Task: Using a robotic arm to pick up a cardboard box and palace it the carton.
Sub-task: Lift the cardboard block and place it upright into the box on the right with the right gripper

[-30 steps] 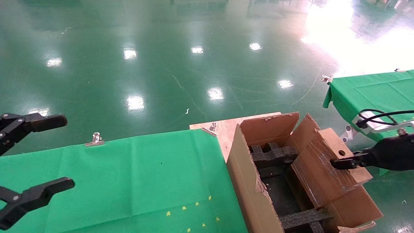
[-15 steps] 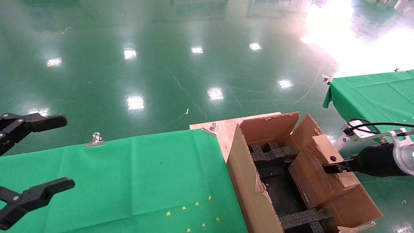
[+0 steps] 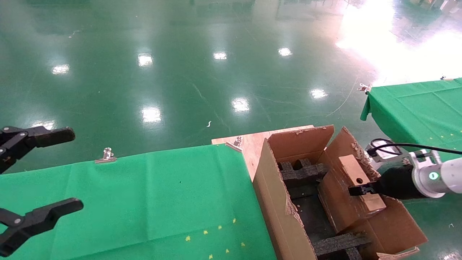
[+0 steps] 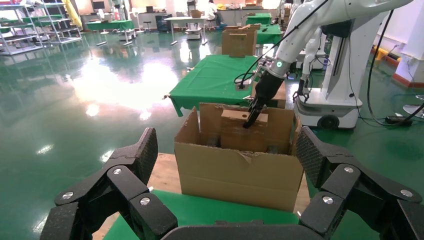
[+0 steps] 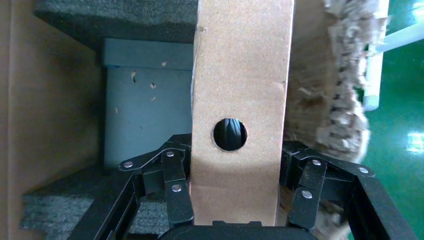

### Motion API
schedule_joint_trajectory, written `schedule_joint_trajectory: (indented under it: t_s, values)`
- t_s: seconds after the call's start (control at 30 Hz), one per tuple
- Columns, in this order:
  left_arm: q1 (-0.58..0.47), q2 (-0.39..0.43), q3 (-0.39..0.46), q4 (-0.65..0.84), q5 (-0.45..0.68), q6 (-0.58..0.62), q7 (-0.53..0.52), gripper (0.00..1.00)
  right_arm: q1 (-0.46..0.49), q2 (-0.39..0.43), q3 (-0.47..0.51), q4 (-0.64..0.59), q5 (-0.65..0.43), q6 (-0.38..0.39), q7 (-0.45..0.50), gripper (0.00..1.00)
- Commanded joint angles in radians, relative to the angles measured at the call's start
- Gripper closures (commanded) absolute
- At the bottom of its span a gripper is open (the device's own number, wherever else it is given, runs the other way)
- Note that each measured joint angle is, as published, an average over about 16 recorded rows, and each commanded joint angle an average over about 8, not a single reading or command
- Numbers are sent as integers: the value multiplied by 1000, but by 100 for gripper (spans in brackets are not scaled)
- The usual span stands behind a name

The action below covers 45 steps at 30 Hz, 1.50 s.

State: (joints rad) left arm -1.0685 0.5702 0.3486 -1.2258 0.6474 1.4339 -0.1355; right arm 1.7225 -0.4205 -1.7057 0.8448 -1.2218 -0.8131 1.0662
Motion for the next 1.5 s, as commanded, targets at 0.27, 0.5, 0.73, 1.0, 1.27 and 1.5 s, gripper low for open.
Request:
schedule_joint_trajectory:
  t_s: [0.27, 0.5, 0.73, 1.0, 1.27, 1.5]
  values:
    - [0, 0, 0, 0, 0, 0, 0, 0, -63, -70, -1, -85, 35, 30, -27, 100]
    - [0, 0, 0, 0, 0, 0, 0, 0, -110, -128, 4, -165, 64, 47, -60, 100]
    - [0, 0, 0, 0, 0, 0, 0, 0, -152, -177, 10, -242, 87, 54, -99, 100]
    - [0, 0, 0, 0, 0, 0, 0, 0, -180, -215, 25, -314, 118, 46, -153, 82]
    - [0, 0, 0, 0, 0, 0, 0, 0, -190, -224, 42, -341, 146, 31, -180, 0]
    - [0, 0, 0, 0, 0, 0, 0, 0, -187, -220, 39, -334, 140, 32, -174, 0]
